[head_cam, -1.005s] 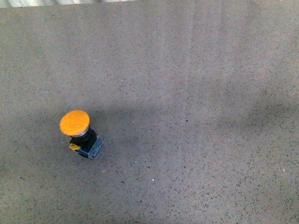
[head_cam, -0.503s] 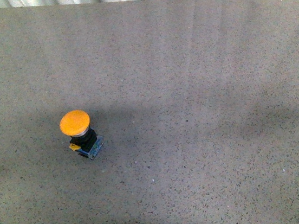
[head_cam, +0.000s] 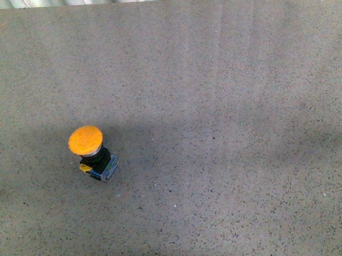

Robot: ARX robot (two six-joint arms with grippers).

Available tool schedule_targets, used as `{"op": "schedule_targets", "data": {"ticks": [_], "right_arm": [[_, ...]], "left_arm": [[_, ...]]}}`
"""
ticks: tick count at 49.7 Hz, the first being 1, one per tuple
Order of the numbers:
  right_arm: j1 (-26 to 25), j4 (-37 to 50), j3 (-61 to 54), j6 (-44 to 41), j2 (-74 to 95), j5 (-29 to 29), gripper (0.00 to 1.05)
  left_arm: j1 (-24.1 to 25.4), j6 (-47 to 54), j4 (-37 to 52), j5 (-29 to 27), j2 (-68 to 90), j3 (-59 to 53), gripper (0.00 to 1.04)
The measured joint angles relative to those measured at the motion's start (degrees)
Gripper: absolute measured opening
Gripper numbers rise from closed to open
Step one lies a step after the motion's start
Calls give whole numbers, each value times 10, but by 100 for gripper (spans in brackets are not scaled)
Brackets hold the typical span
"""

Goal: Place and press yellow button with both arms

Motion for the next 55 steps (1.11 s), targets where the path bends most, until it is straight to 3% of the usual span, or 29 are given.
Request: {"op": "schedule_targets", "data": {"ticks": [15,19,26,29,41,51,55], "right_arm": [[0,-40,0,0,-40,0,1],[0,-132,0,0,-114,1,1],[0,-140,0,0,-137,1,1],[0,-141,0,0,-137,1,1],[0,-141,0,0,-138,1,44],[0,-141,0,0,-138,1,88],[0,-141,0,0,-138,1,97]], "left_arm": [[0,0,0,0,0,0,1],[0,0,0,0,0,0,1],[0,0,0,0,0,0,1],[0,0,0,0,0,0,10],[0,0,0,0,0,0,55],[0,1,0,0,0,0,97],[0,1,0,0,0,0,95]]}}
